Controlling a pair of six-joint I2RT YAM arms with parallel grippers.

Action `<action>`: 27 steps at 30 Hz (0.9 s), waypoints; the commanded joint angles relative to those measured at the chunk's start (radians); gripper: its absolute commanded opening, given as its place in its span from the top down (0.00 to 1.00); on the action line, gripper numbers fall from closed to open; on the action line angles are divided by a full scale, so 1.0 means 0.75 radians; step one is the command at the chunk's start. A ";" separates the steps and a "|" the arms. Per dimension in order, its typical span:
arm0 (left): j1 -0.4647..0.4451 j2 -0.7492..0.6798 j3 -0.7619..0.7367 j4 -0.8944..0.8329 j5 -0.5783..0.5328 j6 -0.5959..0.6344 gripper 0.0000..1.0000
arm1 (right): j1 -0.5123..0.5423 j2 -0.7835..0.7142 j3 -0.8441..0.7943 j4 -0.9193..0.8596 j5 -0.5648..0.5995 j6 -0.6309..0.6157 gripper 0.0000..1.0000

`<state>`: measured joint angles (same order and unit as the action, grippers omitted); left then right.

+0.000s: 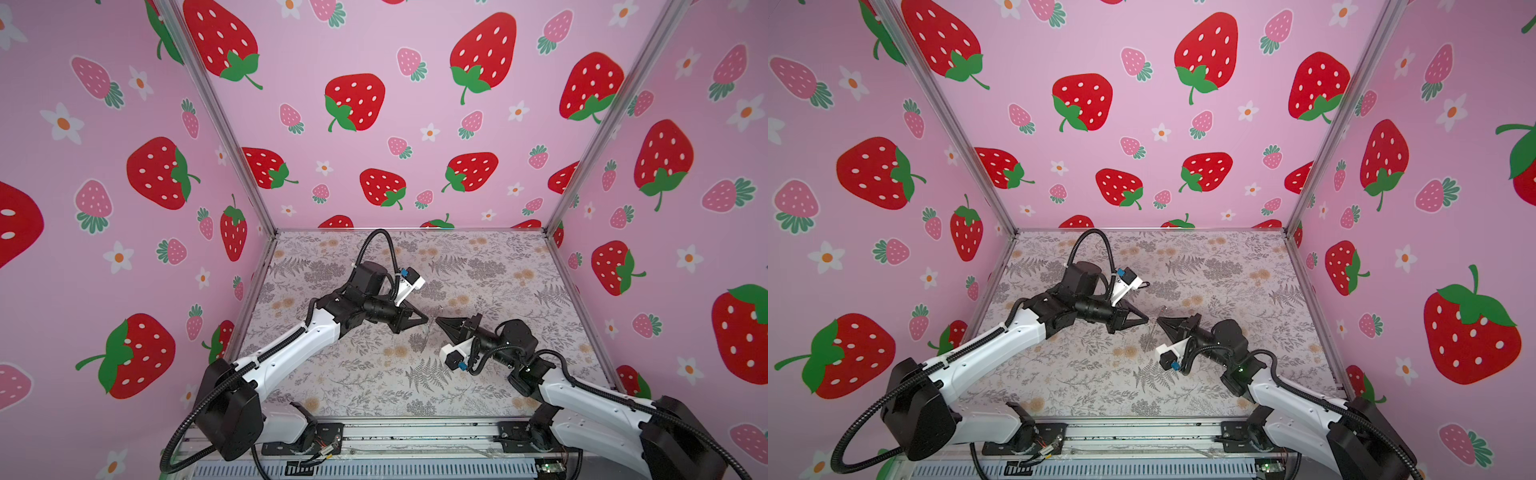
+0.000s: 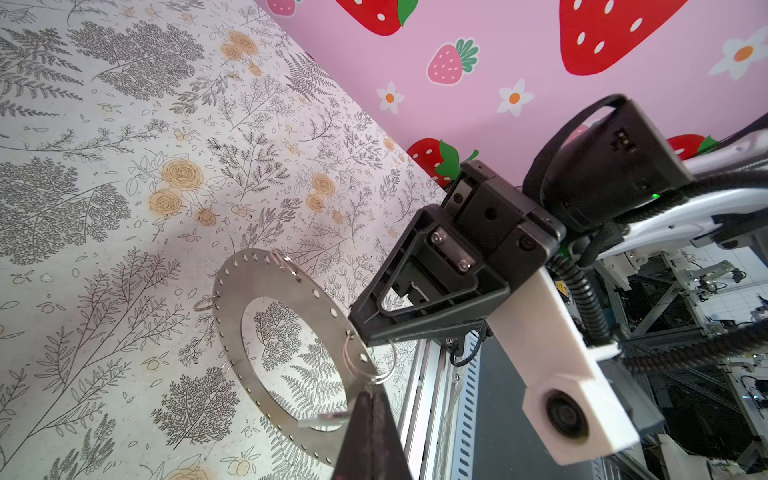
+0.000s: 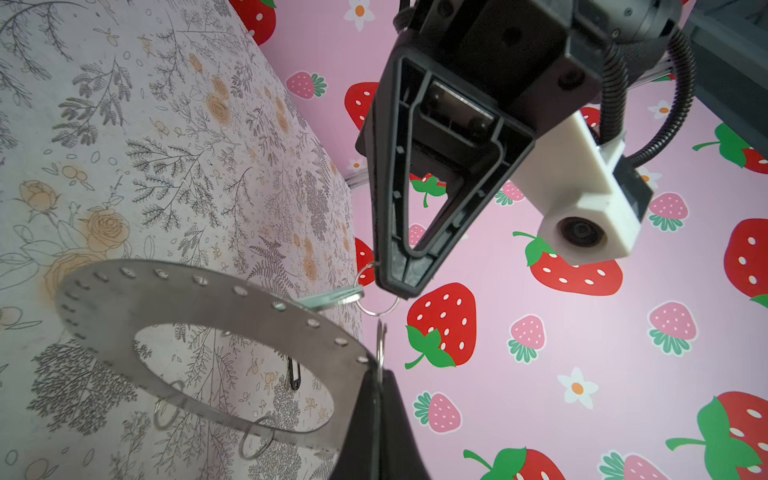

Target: Put the keys on the keyring

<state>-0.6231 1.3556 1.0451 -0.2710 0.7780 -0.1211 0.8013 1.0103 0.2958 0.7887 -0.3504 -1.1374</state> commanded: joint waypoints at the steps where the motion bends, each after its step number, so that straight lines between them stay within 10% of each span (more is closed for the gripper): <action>1: -0.014 0.017 0.065 -0.023 0.049 0.000 1.00 | 0.015 -0.005 -0.011 0.075 0.016 -0.058 1.00; 27: -0.025 0.051 0.114 -0.045 0.032 0.036 1.00 | 0.041 -0.008 -0.018 0.049 0.066 -0.107 1.00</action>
<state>-0.6353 1.3769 1.0859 -0.3107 0.7963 -0.1055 0.8230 1.0103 0.2848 0.7891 -0.2962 -1.2003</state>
